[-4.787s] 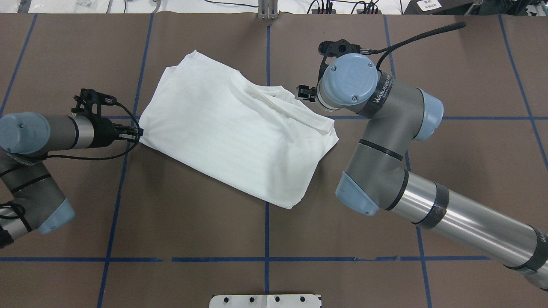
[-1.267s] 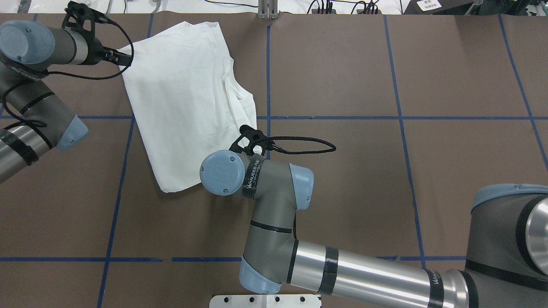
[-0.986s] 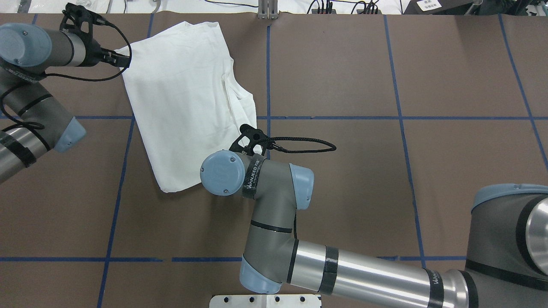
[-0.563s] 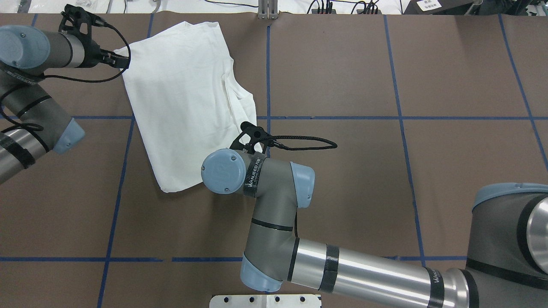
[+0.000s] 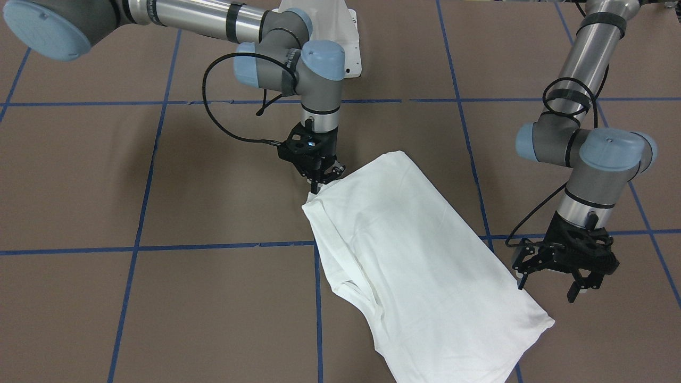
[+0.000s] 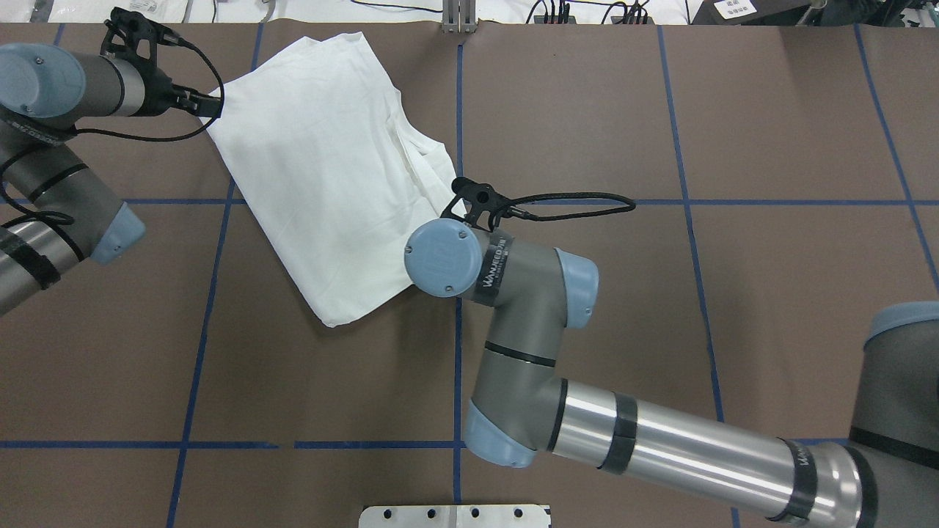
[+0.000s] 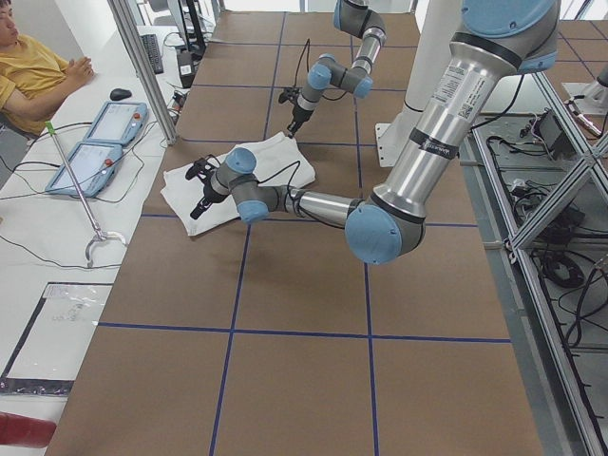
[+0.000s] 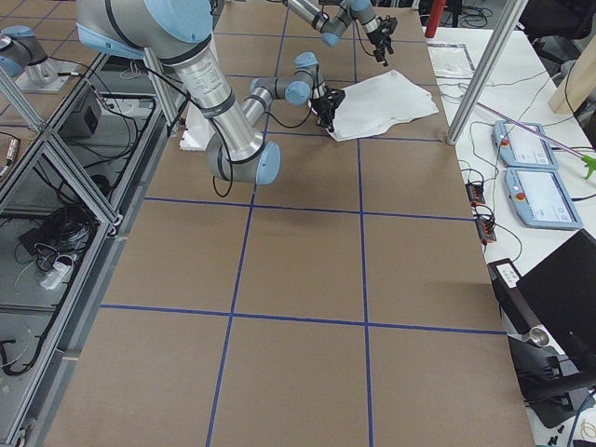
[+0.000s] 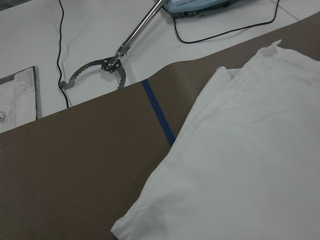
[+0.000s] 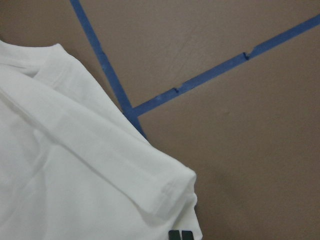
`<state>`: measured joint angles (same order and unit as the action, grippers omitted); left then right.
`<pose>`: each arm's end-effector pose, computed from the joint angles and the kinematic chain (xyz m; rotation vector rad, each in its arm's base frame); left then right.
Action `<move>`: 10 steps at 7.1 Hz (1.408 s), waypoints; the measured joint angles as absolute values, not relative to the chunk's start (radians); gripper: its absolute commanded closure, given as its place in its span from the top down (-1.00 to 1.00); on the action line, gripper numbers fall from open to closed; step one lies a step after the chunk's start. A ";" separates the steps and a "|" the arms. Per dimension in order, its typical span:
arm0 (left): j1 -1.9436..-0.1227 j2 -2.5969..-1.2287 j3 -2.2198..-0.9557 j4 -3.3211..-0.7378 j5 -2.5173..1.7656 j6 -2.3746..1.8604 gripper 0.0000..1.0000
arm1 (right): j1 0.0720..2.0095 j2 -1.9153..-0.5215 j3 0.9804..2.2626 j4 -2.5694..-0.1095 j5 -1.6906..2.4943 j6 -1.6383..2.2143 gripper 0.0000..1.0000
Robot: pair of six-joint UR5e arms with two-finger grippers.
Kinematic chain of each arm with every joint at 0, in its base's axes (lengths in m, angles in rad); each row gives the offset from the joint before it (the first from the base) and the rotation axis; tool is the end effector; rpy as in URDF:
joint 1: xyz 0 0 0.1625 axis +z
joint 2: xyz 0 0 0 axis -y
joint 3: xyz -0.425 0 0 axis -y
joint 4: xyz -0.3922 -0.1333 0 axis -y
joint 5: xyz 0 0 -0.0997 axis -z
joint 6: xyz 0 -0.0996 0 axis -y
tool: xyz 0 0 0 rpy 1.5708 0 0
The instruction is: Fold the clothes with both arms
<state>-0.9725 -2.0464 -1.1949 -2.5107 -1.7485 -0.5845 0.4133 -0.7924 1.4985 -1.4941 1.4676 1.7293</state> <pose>0.3099 -0.6600 0.4650 0.7708 0.7121 0.1049 -0.6176 -0.4276 0.2106 0.1994 -0.7749 0.5819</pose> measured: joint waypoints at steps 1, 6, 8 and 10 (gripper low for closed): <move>-0.973 -2.046 -1.195 -2.511 -1.749 -0.584 1.00 | 0.426 -0.900 1.620 -1.494 1.477 1.682 -1.00; -0.973 -2.046 -1.196 -2.510 -1.749 -0.584 1.00 | 0.257 -1.071 1.937 -1.671 1.374 1.737 -1.00; -0.973 -2.045 -1.197 -2.511 -1.749 -0.585 1.00 | 0.171 -1.013 1.946 -1.761 1.322 1.808 -1.00; -0.972 -2.043 -1.203 -2.511 -1.749 -0.586 1.00 | 0.126 -0.969 1.941 -1.818 1.309 1.845 0.84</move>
<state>-0.9722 -2.0435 -1.2026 -2.5111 -1.7487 -0.5858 0.1260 -0.9689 1.9409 -1.8178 1.3093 1.8451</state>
